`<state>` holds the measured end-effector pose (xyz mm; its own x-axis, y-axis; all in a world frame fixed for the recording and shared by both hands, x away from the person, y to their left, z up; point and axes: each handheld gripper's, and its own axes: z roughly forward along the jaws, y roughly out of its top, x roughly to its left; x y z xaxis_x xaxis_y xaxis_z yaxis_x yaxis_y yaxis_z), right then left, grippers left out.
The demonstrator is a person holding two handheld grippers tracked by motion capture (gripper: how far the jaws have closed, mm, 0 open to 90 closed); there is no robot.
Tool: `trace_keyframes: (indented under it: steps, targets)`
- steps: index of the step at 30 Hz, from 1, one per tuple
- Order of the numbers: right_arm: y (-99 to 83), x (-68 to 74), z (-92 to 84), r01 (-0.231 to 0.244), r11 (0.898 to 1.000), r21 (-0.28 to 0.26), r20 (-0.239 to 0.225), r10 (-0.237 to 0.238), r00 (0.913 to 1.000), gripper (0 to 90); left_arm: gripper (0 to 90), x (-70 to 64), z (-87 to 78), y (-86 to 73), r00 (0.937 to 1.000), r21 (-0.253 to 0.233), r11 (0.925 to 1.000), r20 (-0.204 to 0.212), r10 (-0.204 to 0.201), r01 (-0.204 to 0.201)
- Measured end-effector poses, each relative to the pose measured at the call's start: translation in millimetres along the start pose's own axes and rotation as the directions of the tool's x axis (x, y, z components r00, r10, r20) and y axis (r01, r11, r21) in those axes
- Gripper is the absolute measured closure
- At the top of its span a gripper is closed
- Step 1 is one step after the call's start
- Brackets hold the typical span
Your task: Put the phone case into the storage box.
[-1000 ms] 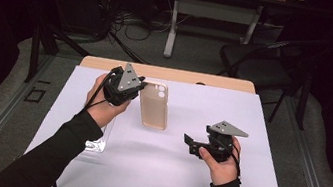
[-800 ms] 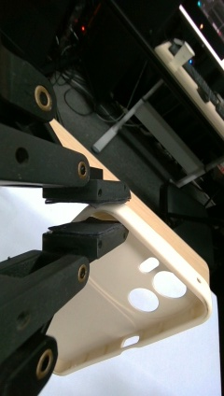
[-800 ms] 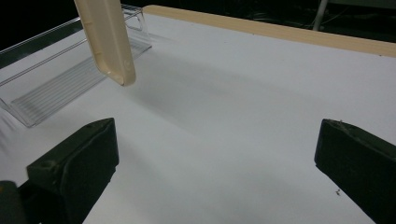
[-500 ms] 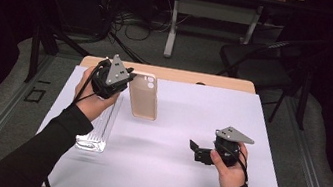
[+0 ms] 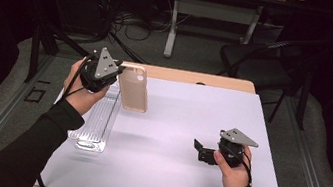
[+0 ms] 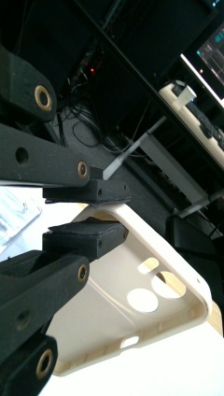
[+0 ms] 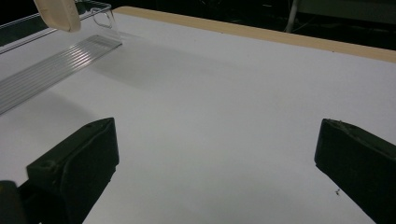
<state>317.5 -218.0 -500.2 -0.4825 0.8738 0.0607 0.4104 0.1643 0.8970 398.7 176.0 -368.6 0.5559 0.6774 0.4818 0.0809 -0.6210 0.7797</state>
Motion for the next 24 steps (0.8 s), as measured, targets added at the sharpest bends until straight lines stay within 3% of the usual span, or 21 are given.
trace_keyframes:
  steps: [24]
  targets:
    - [-6.9,0.0,3.9,-0.004,1.000,0.004,0.010,0.003,0.9999,0.0,80.3,43.5,-4.4,-19.0,0.9963,0.011,0.9999,-0.086,-0.003,0.004]
